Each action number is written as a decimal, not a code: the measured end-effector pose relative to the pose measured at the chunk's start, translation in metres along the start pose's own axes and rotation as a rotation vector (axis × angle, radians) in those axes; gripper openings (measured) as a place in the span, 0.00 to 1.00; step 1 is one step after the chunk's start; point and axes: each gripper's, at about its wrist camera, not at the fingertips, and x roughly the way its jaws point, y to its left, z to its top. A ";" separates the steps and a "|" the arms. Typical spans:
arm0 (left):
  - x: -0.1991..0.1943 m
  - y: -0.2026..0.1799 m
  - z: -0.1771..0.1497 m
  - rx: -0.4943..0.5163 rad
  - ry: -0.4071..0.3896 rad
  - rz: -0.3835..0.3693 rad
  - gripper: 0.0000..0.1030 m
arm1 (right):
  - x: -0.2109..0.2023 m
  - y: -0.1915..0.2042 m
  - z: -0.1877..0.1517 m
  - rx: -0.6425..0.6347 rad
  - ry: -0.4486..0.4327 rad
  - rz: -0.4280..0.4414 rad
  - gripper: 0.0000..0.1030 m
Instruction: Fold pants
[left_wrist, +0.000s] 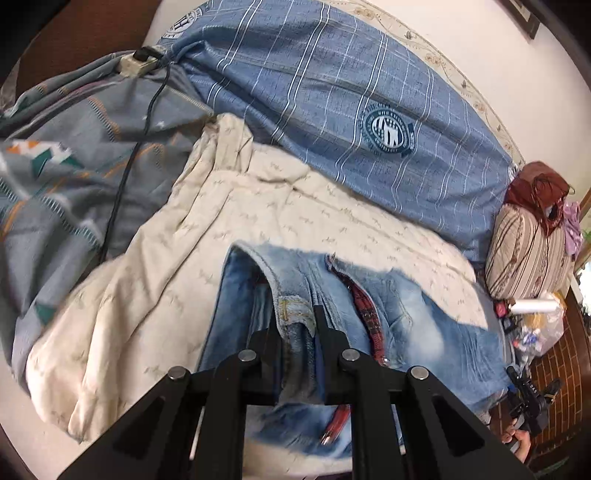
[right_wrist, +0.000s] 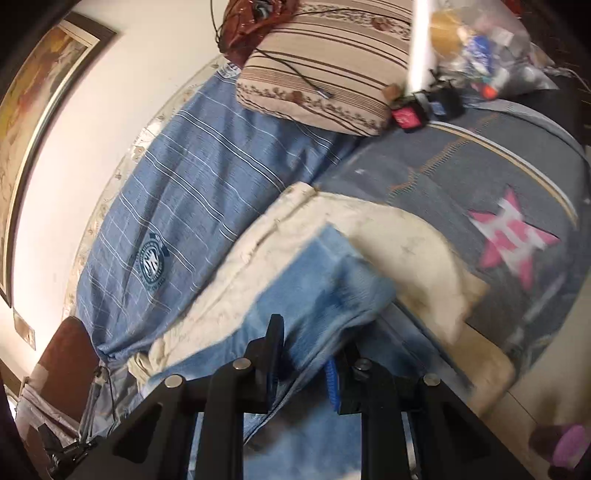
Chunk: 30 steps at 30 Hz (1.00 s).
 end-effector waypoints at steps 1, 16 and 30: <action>0.001 0.001 -0.006 0.011 0.013 0.013 0.13 | -0.002 -0.007 -0.003 0.018 0.016 0.002 0.21; 0.015 0.002 -0.018 0.058 0.058 0.073 0.13 | 0.024 -0.065 -0.016 0.395 0.144 -0.013 0.31; 0.009 -0.016 -0.016 0.119 0.059 0.149 0.13 | 0.022 -0.020 -0.018 0.090 0.168 -0.223 0.25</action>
